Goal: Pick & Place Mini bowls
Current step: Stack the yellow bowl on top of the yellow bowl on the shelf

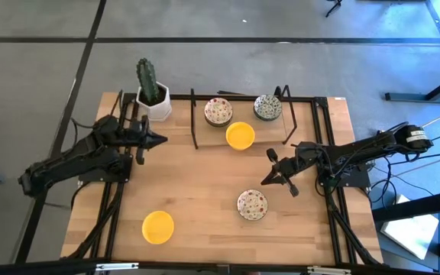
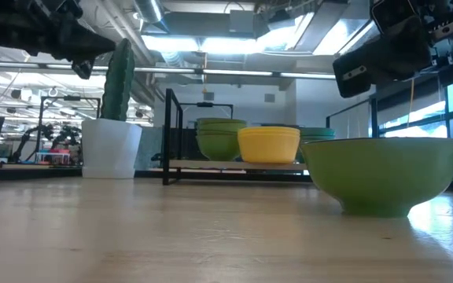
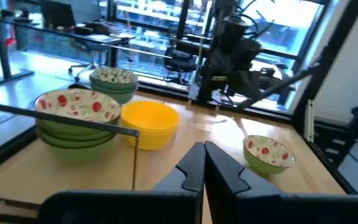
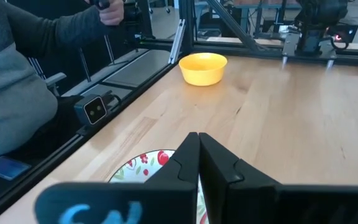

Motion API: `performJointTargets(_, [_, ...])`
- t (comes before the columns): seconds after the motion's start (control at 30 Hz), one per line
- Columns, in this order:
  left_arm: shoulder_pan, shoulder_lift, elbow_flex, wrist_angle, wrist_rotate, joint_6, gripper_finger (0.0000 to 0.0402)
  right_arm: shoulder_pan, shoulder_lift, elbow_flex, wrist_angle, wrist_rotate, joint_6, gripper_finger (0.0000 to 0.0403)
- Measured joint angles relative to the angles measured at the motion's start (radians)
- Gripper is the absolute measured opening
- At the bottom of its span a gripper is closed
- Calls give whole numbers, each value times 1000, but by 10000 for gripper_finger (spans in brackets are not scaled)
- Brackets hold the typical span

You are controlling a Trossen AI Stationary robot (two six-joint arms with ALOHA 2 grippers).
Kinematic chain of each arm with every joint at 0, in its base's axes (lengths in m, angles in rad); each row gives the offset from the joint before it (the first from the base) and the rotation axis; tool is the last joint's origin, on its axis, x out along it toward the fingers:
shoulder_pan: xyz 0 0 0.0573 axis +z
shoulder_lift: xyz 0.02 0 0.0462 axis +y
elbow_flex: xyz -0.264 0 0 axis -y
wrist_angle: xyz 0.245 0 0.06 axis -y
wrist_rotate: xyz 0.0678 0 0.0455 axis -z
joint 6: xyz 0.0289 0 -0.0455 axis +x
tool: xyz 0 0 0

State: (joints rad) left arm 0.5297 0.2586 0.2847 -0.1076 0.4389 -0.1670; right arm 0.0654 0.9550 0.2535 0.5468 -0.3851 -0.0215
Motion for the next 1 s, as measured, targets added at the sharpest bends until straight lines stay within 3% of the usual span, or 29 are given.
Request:
performJointTargets(0.17, [-53,-58,-59,16,-5,12,2,4,1,0,0,0,16,8])
performJointTargets(0.37, [-120,-102,-148,25,-59,-88,2,41,6,0,0,0,15,8])
performJointTargets(0.63, [-256,-105,-152,110,-76,-94,2,56,6,0,10,10,-9,8])
performJointTargets(0.83, [-384,-100,-152,66,-192,-9,3,56,6,0,10,53,-5,8])
performJointTargets(1.0, [-502,-80,-152,45,-367,31,2,56,6,0,10,53,11,8])
